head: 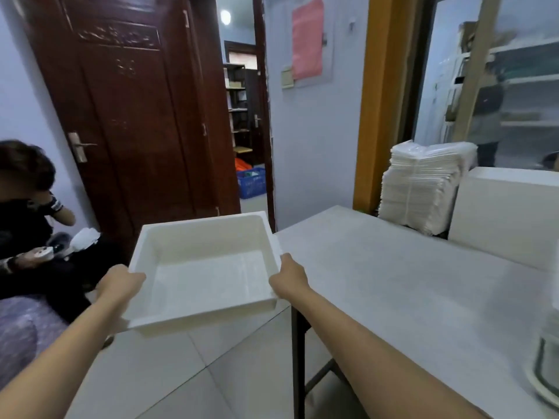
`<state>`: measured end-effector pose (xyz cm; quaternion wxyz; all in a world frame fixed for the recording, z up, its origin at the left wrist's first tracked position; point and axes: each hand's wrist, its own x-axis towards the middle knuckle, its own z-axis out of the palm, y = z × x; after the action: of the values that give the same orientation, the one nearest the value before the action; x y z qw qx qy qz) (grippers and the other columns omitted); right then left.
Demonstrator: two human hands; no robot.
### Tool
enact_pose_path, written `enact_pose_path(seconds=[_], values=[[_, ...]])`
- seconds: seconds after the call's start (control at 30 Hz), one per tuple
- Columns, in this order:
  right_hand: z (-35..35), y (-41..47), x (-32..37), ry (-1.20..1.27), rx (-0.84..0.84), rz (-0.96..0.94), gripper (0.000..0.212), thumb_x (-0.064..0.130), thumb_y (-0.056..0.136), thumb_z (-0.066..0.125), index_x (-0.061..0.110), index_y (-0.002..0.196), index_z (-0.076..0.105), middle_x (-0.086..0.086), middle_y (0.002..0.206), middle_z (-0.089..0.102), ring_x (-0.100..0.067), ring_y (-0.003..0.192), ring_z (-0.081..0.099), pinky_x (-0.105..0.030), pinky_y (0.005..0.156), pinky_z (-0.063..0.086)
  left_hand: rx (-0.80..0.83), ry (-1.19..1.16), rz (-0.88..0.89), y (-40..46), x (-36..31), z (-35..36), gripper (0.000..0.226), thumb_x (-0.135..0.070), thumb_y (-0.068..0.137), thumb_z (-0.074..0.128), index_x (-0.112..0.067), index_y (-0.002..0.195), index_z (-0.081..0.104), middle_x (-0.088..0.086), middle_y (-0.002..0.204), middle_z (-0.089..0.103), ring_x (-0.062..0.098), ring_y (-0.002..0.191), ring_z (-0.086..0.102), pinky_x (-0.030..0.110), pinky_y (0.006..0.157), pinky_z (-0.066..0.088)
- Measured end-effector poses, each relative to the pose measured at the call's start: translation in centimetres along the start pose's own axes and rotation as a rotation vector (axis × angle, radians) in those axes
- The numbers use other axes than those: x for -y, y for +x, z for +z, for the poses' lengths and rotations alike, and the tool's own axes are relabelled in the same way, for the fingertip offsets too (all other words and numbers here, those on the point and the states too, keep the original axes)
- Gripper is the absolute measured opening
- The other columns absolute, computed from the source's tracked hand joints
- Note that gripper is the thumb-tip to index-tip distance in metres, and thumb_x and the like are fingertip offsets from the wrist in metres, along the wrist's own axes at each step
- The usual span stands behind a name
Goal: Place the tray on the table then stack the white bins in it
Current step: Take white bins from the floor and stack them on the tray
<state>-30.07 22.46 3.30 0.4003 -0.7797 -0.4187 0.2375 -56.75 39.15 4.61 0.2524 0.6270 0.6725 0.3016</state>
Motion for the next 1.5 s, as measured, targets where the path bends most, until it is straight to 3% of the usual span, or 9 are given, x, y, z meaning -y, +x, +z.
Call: enact_pose_path(seconds=[0.17,0.37,0.5,0.6,0.83,1.07,1.23,1.4,1.5], values=[[-10.8,-2.4,1.3,0.038,-0.146,0.038,0.037,0.01,0.086,0.048,0.011,0.124,0.045,-0.003,0.104,0.051,-0.022,0.092,0.052,-0.034,0.079,0.054,0.156,-0.099,0.104,-2.3,-10.6,0.6,0.021,-0.012,0.08,0.059,0.005,0.092,0.059,0.025,0.091,0.064,0.041,0.082,0.064,0.037,0.063,0.049],[-25.4,-6.6,-1.2,0.046,-0.313,0.199,0.05,0.007,0.084,0.048,0.011,0.133,0.043,-0.006,0.094,0.053,-0.017,0.067,0.047,-0.025,0.053,0.037,0.36,-0.141,0.326,-11.3,-24.5,4.6,0.026,-0.01,0.083,0.059,0.003,0.104,0.053,0.021,0.096,0.057,0.03,0.073,0.056,0.026,0.055,0.04],[-34.1,-11.1,-3.0,0.091,-0.479,0.29,0.031,0.003,0.085,0.048,0.006,0.116,0.052,-0.006,0.084,0.048,-0.017,0.067,0.043,-0.024,0.054,0.037,0.515,-0.164,0.438,-17.2,-32.3,7.7,0.038,-0.005,0.086,0.058,0.007,0.122,0.052,0.02,0.1,0.055,0.033,0.088,0.055,0.033,0.071,0.042],[-39.5,-14.5,-4.4,0.136,-0.596,0.381,0.031,0.005,0.086,0.051,0.009,0.117,0.05,-0.008,0.098,0.05,-0.022,0.079,0.049,-0.026,0.058,0.044,0.654,-0.138,0.516,-22.0,-36.7,9.4,0.035,-0.007,0.088,0.058,0.005,0.121,0.052,0.018,0.098,0.055,0.034,0.09,0.057,0.036,0.075,0.043],[-47.1,-24.3,-7.9,0.275,-0.674,0.556,0.016,-0.005,0.088,0.041,-0.001,0.097,0.053,-0.02,0.078,0.059,-0.031,0.063,0.062,-0.059,0.076,0.055,0.919,-0.083,0.614,-31.6,-43.9,12.5,0.057,-0.016,0.083,0.068,-0.006,0.133,0.043,0.014,0.118,0.055,0.029,0.108,0.054,0.037,0.097,0.046],[-50.6,-30.4,-9.4,0.272,-0.802,0.648,0.017,-0.008,0.086,0.034,0.002,0.082,0.047,-0.014,0.055,0.052,-0.024,0.034,0.054,-0.042,0.055,0.053,0.997,-0.071,0.726,-38.8,-47.3,14.4,0.035,-0.02,0.09,0.059,-0.011,0.122,0.046,0.01,0.091,0.05,0.024,0.086,0.049,0.033,0.071,0.041],[-51.2,-31.1,-9.4,0.31,-0.856,0.662,0.017,-0.009,0.086,0.032,0.001,0.081,0.044,-0.015,0.068,0.049,-0.028,0.051,0.054,-0.038,0.048,0.051,1.165,-0.207,0.53,-39.5,-47.6,14.6,0.019,-0.018,0.091,0.06,-0.006,0.103,0.051,0.008,0.079,0.054,0.019,0.066,0.051,0.027,0.054,0.04],[-51.9,-30.0,-10.0,0.382,-0.895,0.684,0.017,-0.006,0.089,0.031,-0.001,0.086,0.047,-0.018,0.074,0.054,-0.031,0.066,0.058,-0.054,0.081,0.05,1.348,-0.547,0.183,-38.4,-47.9,16.0,0.025,-0.03,0.091,0.052,-0.006,0.095,0.054,0.009,0.062,0.061,0.018,0.048,0.057,0.025,0.047,0.05],[-51.7,-29.1,-10.1,0.434,-0.984,0.652,0.022,-0.004,0.09,0.03,-0.002,0.099,0.05,-0.021,0.087,0.058,-0.032,0.077,0.061,-0.054,0.073,0.053,1.271,-0.774,-0.029,-39.9,-47.5,16.9,0.064,-0.053,0.089,0.038,-0.004,0.129,0.049,0.015,0.12,0.06,0.03,0.102,0.061,0.038,0.082,0.053]])
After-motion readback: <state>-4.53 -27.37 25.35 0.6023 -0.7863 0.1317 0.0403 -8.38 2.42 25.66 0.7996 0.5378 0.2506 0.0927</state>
